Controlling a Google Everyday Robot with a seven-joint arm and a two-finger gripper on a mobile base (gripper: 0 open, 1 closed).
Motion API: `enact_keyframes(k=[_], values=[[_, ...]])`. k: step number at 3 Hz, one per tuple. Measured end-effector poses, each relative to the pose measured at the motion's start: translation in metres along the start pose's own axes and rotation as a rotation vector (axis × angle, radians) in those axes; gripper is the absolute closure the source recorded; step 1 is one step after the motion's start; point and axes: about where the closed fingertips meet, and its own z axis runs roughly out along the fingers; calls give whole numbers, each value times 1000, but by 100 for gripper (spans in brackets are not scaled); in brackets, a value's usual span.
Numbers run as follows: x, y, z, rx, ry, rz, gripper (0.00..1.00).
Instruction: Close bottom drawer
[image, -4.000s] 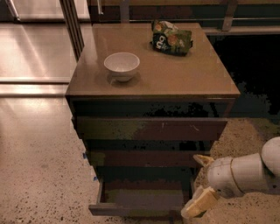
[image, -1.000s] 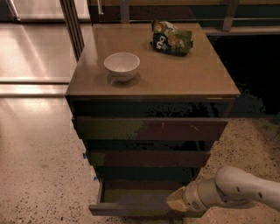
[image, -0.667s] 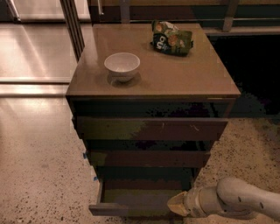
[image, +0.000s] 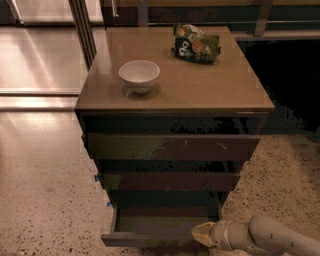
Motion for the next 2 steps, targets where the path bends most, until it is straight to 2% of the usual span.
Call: enact_keyframes(k=[1,2], values=[[36,-18,38,-59,-59,94,100],[80,-19,74,-130,-120,245,100]])
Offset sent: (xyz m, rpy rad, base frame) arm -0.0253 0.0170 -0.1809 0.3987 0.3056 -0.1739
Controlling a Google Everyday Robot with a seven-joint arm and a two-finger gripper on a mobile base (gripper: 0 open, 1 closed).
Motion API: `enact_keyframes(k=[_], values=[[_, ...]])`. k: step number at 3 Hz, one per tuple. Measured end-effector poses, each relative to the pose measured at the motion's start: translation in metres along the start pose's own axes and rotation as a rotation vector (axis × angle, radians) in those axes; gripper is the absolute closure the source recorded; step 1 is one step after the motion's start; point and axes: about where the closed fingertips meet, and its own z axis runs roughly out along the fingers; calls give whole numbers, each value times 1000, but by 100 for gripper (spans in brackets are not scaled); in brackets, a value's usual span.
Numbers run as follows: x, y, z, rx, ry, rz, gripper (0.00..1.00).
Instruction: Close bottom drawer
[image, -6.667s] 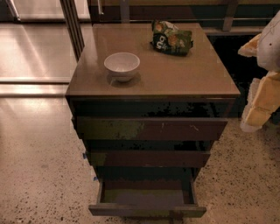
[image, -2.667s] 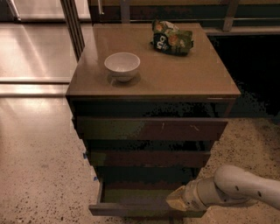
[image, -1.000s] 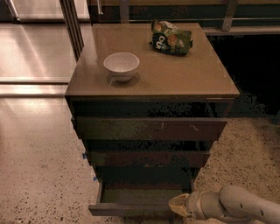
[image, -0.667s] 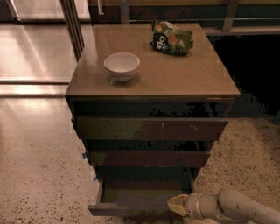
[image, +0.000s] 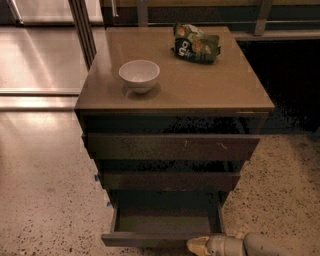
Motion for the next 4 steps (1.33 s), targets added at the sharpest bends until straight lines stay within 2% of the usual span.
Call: enact_keyframes(k=[1,2,3,4], values=[[33,-13,22,-34,-36,107,100],[53,-30,39,-33,-43,178,100],[52,-51,47,8,-34,182,100],[46,-62,49,38,-17,166,100]])
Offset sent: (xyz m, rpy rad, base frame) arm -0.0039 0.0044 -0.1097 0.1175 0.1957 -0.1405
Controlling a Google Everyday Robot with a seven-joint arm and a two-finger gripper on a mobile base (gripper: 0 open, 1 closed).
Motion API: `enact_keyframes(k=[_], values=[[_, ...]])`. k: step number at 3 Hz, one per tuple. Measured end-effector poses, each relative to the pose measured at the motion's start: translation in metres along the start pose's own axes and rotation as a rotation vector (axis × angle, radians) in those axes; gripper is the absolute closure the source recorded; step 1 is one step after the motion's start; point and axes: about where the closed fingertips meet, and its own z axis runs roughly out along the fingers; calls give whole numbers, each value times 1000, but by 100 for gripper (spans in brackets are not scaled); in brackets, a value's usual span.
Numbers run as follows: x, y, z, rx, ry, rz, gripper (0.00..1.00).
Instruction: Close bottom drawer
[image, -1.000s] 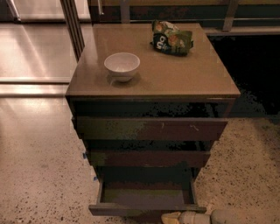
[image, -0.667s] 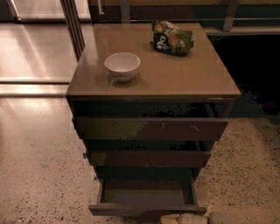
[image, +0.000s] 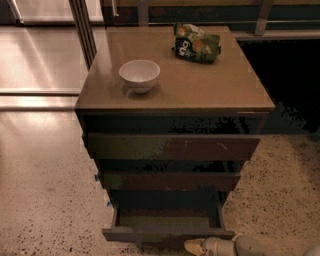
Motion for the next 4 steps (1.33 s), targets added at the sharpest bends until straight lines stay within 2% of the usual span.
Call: enact_keyframes(k=[2,3,4], values=[[-30,-39,2,96,34,-43,100],[-53,-60,-1,155,44,-81,100],[-69,-74,0,175,70,-124,100]])
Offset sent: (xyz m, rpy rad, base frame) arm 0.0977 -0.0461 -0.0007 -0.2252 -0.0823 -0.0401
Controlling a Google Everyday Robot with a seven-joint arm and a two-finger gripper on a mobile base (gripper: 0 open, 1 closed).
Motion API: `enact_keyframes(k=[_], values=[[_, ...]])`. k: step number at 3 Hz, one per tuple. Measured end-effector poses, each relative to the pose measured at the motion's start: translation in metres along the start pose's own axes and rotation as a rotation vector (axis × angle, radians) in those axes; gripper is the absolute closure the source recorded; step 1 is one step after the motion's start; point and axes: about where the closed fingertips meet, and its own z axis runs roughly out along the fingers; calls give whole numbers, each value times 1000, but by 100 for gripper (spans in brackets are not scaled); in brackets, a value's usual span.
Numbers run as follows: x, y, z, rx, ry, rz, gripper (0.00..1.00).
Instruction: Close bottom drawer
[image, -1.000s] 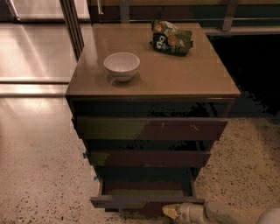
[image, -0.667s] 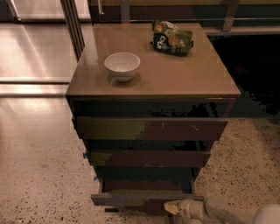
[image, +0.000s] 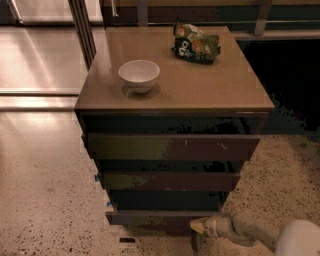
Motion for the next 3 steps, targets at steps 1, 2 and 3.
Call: enact_keyframes(k=[1,2,3], values=[[-19,-17,5,20,13,-42,100],[-33,-29,10,28,20,-70,100],[-36,-35,13,20,18,-76,100]])
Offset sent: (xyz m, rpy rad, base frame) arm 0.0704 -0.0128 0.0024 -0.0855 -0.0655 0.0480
